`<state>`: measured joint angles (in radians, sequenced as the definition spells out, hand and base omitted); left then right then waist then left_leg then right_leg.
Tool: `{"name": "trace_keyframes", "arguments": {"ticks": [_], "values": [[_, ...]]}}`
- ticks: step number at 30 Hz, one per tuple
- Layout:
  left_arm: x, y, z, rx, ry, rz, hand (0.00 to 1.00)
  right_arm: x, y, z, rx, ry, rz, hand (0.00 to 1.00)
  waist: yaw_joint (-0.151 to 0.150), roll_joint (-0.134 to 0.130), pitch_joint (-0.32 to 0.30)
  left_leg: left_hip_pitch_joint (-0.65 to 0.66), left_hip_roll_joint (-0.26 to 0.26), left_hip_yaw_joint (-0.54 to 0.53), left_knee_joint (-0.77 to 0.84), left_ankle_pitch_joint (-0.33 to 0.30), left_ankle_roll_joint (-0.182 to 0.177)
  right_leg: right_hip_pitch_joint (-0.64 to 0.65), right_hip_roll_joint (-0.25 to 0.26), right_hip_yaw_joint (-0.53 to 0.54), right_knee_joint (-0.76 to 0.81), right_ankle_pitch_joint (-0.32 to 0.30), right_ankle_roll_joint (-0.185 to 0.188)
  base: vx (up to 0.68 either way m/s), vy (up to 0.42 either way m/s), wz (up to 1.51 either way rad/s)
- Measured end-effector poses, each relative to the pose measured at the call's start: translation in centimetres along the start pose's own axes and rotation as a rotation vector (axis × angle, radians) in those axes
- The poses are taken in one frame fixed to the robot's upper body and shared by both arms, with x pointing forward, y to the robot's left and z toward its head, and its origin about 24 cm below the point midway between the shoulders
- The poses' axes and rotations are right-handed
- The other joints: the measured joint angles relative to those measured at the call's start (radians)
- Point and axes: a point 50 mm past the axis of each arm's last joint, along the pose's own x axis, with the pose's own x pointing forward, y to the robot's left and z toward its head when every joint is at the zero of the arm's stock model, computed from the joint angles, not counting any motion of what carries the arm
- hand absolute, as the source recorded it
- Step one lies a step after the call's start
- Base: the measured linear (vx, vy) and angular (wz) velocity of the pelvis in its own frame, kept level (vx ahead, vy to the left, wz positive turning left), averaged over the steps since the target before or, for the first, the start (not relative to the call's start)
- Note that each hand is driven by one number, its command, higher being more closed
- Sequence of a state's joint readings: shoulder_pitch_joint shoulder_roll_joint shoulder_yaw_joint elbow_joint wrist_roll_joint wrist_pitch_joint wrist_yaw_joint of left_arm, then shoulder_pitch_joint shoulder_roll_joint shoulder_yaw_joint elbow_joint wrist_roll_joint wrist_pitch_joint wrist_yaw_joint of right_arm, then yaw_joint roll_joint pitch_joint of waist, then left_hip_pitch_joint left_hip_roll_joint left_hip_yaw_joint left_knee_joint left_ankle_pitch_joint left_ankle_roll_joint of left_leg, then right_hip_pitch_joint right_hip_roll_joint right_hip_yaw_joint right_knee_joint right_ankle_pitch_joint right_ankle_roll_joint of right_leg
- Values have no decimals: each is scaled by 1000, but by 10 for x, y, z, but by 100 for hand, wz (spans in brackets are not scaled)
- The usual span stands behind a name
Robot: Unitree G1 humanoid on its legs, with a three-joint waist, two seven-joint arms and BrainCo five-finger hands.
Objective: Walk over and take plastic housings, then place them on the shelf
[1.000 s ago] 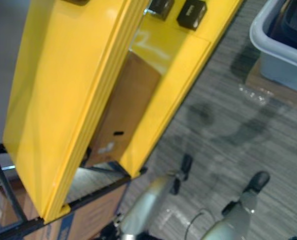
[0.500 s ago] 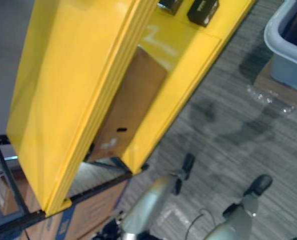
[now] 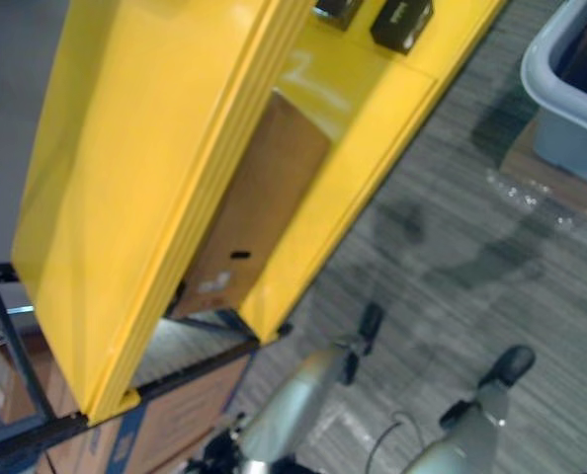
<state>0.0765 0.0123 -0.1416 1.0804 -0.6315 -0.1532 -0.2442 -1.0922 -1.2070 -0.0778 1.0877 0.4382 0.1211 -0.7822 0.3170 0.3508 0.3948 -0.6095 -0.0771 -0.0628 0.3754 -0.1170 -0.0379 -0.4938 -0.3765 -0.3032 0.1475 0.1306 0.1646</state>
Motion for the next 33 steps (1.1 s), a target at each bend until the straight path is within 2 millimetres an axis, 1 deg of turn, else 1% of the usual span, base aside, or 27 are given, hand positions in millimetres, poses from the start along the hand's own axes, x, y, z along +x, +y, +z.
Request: {"name": "trace_keyframes", "arguments": {"ticks": [4,8,12,16,17,19,21,22,23,24,25,27,30,31,32,33], "values": [[0,0,0,-1,0,0,0,0,0,-1,-17,7,1,100,1,0,0,2,4,0,-1,1,-2,1,3,0,0,0,0,-39,-13,-2],[0,-1,-1,-12,0,-3,0,-1,1,-6,-83,12,2,100,1,0,0,15,6,5,-9,3,-4,6,5,3,0,0,0,-26,-8,-3],[0,-2,1,3,-23,-4,0,-1,2,-6,-99,7,13,100,1,0,0,18,13,4,-18,8,-10,5,11,2,0,-1,-2,-28,-15,-1],[1,-6,11,70,-114,-2,0,-3,5,-6,-156,-15,24,100,-1,0,0,24,16,5,-20,9,-11,6,12,3,6,-5,-7,-29,-13,-2],[3,-11,16,89,-139,-24,0,-3,5,-8,-176,-18,25,100,-2,0,0,26,17,5,-20,9,-11,7,12,3,9,-6,-9,-37,-14,-2],[4,-15,25,109,-185,-33,0,-5,7,-9,-201,-26,27,100,-3,-1,1,29,21,5,-20,9,-11,7,13,3,16,-8,-12,-35,-17,-2],[6,-26,44,123,-285,-44,0,-8,11,-11,-216,-31,38,100,-10,-3,2,34,23,5,-16,9,-11,8,13,3,26,-11,-16,-34,-15,-1],[7,-30,50,125,-311,-48,0,-9,12,-12,-219,-32,41,100,-13,-4,3,35,23,4,-15,9,-11,8,13,3,28,-11,-17,-32,-10,1],[8,-36,58,130,-347,-57,0,-10,13,-13,-229,-38,47,100,-19,-5,4,37,23,3,-13,9,-11,10,13,3,30,-11,-17,-41,-9,2],[7,-47,70,141,-406,-81,0,-13,17,-16,-232,-31,73,100,-32,-12,10,43,22,0,-8,9,-12,21,13,1,32,-11,-17,-34,-5,2],[7,-52,75,144,-427,-94,0,-14,19,-18,-237,-25,81,100,-36,-14,10,47,22,0,-5,7,-13,27,13,1,32,-11,-18,-44,-3,0],[4,-65,91,145,-507,-121,0,-20,25,-23,-264,-24,103,100,-50,-15,12,51,26,-7,21,-5,-18,44,18,-3,32,-12,-19,-49,-1,-4],[-1,-75,106,161,-576,-140,0,-20,25,-26,-292,-30,115,100,-59,-26,20,47,30,-7,39,-10,-19,46,23,-3,35,-12,-19,-64,-2,-5],[-3,-79,111,155,-603,-142,0,-19,23,-32,-318,-27,115,100,-62,-31,24,49,35,-10,62,-24,-19,62,32,-6,35,-12,-19,-60,2,-7],[-4,-80,113,157,-615,-146,0,-20,23,-33,-323,-24,116,100,-66,-33,25,50,38,-12,71,-28,-18,68,35,-9,35,-13,-21,-57,3,-4],[-7,-83,117,154,-636,-154,0,-20,24,-34,-323,-23,119,100,-76,-37,28,49,43,-15,85,-35,-19,77,39,-19,35,-16,-25,-60,-1,-3]]}}
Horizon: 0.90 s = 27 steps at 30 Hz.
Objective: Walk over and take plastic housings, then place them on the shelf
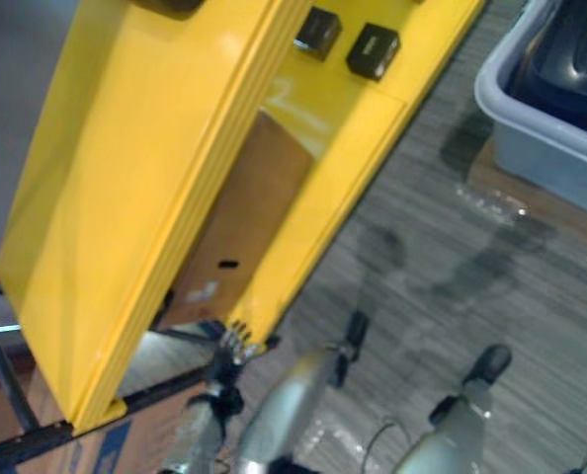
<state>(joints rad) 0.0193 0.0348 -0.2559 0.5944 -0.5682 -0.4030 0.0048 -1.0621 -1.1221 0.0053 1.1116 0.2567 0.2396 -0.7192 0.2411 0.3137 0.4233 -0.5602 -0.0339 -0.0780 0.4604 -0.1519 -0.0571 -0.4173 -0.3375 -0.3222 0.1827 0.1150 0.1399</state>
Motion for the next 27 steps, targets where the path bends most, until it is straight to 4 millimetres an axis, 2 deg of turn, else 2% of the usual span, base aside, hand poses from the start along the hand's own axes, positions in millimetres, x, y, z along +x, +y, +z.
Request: {"name": "trace_keyframes", "arguments": {"ticks": [3,5,6,8,10,11,14,16,18,20,21,24,25,27], "values": [[5,-7,26,45,-110,-33,0,-3,5,-1,3,2,13,100,-27,-32,24,2,10,-1,16,-5,-3,10,12,-5,2,-4,-6,-60,-12,-4],[6,-14,49,146,-214,-65,0,-4,5,-1,5,4,15,100,-41,-60,44,3,21,-2,26,-7,-6,15,19,-6,2,-3,-4,-48,-36,-3],[6,-19,61,173,-265,-86,0,-3,5,-1,4,3,13,100,-45,-66,49,3,23,-3,31,-8,-8,18,23,-7,2,-1,-5,-45,-29,-2],[1,-34,101,207,-436,-161,0,-3,5,-1,-2,-3,11,100,-63,-73,53,3,25,-15,37,-9,-10,28,27,-15,2,0,-4,-36,-17,7],[-2,-37,118,213,-500,-188,0,-3,5,-1,4,1,10,100,-69,-73,54,7,27,-18,37,-9,-10,34,28,-19,1,0,-3,-10,-7,4],[-5,-38,136,246,-556,-217,0,-3,4,-1,15,5,7,100,-75,-77,57,15,29,-19,34,-9,-10,41,29,-19,-1,1,-4,0,0,0],[-6,-39,158,330,-616,-241,0,-3,4,0,29,-5,8,100,-88,-87,63,19,40,-20,33,-9,-11,53,42,-21,-21,13,-10,-17,-16,-6],[-3,-44,181,393,-668,-291,0,-2,3,1,75,7,5,100,-95,-111,80,20,51,-18,25,-5,-16,55,56,-21,-41,25,-15,-44,-34,-11],[1,-49,190,426,-674,-330,0,-1,2,2,93,11,3,100,-96,-123,88,21,59,-17,21,-2,-20,57,64,-20,-51,32,-22,-48,-31,-8],[8,-56,202,438,-648,-395,0,-5,7,5,118,-3,19,100,-114,-142,101,30,68,-16,15,1,-25,70,75,-19,-67,40,-26,-37,-25,-11],[13,-60,207,425,-616,-447,0,-11,15,5,133,-8,42,100,-119,-160,104,47,75,2,-3,6,-28,73,79,-9,-73,44,-28,-26,-30,-18],[24,-69,208,404,-524,-535,0,-18,23,16,180,-43,73,100,-131,-169,104,67,82,13,-21,13,-31,74,82,2,-73,45,-28,-19,-27,-18],[32,-72,206,385,-463,-562,0,-25,29,24,214,-75,102,100,-148,-175,102,77,86,22,-33,18,-33,74,84,9,-74,45,-28,-15,-23,-19],[45,-74,197,371,-361,-579,0,-38,39,35,260,-119,148,100,-159,-190,102,100,97,39,-48,21,-35,75,92,29,-74,46,-28,-7,-34,-28]]}}
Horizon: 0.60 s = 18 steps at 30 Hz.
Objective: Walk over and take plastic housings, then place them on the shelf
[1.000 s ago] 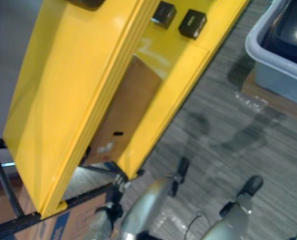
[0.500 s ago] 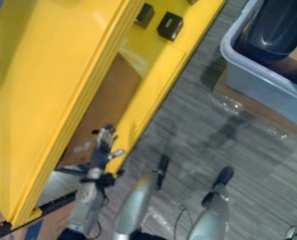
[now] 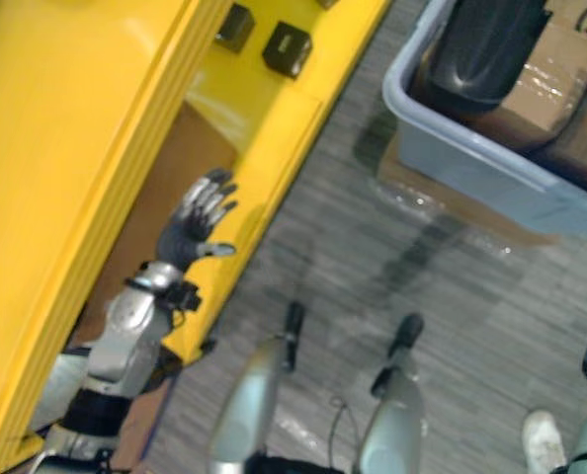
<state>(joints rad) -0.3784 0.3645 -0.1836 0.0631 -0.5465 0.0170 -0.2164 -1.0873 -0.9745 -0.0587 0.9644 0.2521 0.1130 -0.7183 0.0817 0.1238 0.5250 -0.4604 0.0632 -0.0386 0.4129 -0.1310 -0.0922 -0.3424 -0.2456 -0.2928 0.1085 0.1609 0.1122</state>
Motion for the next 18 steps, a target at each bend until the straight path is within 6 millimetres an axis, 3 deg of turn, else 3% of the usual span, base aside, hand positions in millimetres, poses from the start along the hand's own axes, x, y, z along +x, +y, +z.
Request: {"name": "trace_keyframes", "arguments": {"ticks": [2,4,9,13,18], "values": [[5,2,-10,-68,75,-1,0,-15,18,11,41,-78,66,100,-33,-32,0,34,17,21,-26,6,-11,15,14,8,-9,1,-1,1,-42,-28],[9,6,-14,-80,95,16,0,-25,27,18,58,-157,117,100,-46,-58,-3,64,31,28,-41,9,-15,33,23,19,-20,4,-5,7,-23,-26],[15,11,-3,24,26,90,0,-54,34,20,97,-368,238,100,-73,-113,-14,152,54,43,-94,21,-34,105,51,19,-49,3,-7,11,-28,-10],[16,11,3,45,4,106,0,-88,41,-2,140,-423,341,100,-75,-145,-39,204,59,44,-140,39,-43,146,62,13,-68,1,-10,3,-9,0],[20,-1,-6,16,30,107,0,-158,55,-32,141,-456,526,100,-75,-190,-90,256,59,45,-181,49,-48,202,71,3,-105,5,-13,47,7,3]]}}
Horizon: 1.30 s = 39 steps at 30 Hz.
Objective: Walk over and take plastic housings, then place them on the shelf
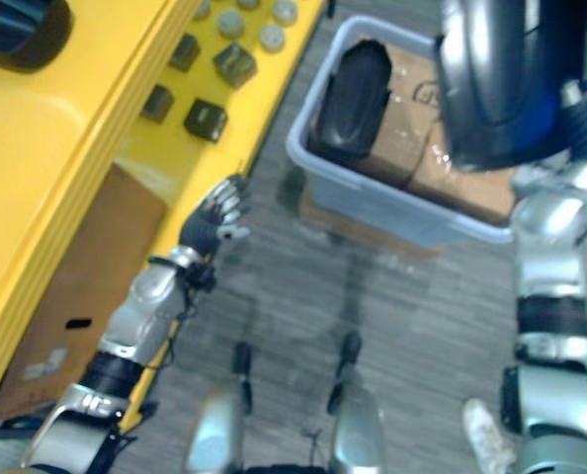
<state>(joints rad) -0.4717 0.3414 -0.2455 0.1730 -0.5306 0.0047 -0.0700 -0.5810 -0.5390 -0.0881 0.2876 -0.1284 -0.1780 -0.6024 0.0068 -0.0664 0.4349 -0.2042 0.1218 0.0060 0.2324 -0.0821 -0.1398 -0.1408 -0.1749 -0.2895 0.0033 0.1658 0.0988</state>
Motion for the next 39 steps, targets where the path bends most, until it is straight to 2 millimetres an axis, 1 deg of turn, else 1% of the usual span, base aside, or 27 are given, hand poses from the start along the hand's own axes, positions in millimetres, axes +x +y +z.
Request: {"name": "trace_keyframes", "arguments": {"ticks": [1,2,3,5,9,11,14,16,17,20,23,28,30,32,36,39], "values": [[0,-2,-1,-6,3,3,0,-6,5,0,0,-2,25,100,0,-4,-7,7,0,1,-2,0,0,7,0,-2,-4,0,0,64,16,3],[1,-5,-3,-13,10,10,0,-18,14,-1,1,-2,76,100,1,-12,-28,19,0,2,-14,1,-1,19,1,-3,-14,0,1,36,9,2],[1,-6,-4,-18,11,13,0,-24,18,-1,0,-3,96,100,2,-15,-38,23,0,3,-17,1,-2,23,1,-4,-16,0,1,47,13,1],[2,-9,-6,-38,18,24,0,-43,29,-5,-26,-9,166,100,4,-21,-80,35,1,3,-26,1,-2,37,2,-6,-28,1,1,35,13,3],[3,-11,-10,-48,29,31,0,-58,44,-1,-28,-49,236,100,5,-21,-97,69,2,4,-39,1,-2,73,2,-9,-41,1,2,0,0,0],[3,-16,-22,-60,74,28,0,-69,51,-1,-23,-55,281,100,9,-21,-129,70,1,3,-52,7,-4,73,3,-12,-48,4,2,-7,3,2],[3,-20,-31,-88,108,38,0,-80,61,2,-8,-64,327,100,10,-21,-135,93,1,4,-60,8,-5,94,4,-13,-51,4,2,0,0,0],[3,-24,-33,-92,115,28,0,-85,67,4,1,-69,360,100,10,-21,-136,100,1,3,-69,9,-5,107,4,-15,-56,4,2,-16,4,2],[3,-27,-37,-90,130,17,0,-91,71,4,6,-63,389,100,11,-22,-154,100,0,3,-76,10,-4,107,4,-18,-66,6,5,-18,4,4],[3,-30,-47,-108,167,33,0,-100,78,6,23,-57,423,100,15,-22,-180,111,-2,2,-91,21,-4,113,3,-26,-74,9,6,25,2,5],[2,-32,-55,-120,199,48,0,-103,81,6,28,-57,440,100,17,-22,-181,125,-6,-3,-91,21,-5,136,3,-36,-81,9,6,4,11,6],[0,-36,-64,-140,235,52,0,-110,88,8,37,-55,491,100,31,-24,-183,134,-6,-2,-102,23,-4,143,3,-37,-81,9,6,-16,2,0],[-2,-38,-69,-138,255,49,0,-117,93,7,38,-46,517,100,32,-26,-191,134,-6,-5,-108,26,-4,142,3,-41,-81,9,6,-24,1,4],[-9,-37,-76,-148,279,69,0,-125,97,1,29,-16,542,100,33,-28,-210,135,-8,-7,-121,33,-4,142,2,-43,-82,8,6,-1,6,4],[-10,-35,-77,-184,278,100,0,-131,99,-3,-4,-12,557,100,37,-29,-212,135,-10,-15,-120,38,-4,142,1,-50,-81,9,6,0,11,7],[-10,-35,-77,-264,278,123,0,-137,101,-6,-13,-10,563,100,37,-29,-212,135,-9,-20,-121,41,-6,144,2,-55,-81,9,6,-9,3,3]]}}
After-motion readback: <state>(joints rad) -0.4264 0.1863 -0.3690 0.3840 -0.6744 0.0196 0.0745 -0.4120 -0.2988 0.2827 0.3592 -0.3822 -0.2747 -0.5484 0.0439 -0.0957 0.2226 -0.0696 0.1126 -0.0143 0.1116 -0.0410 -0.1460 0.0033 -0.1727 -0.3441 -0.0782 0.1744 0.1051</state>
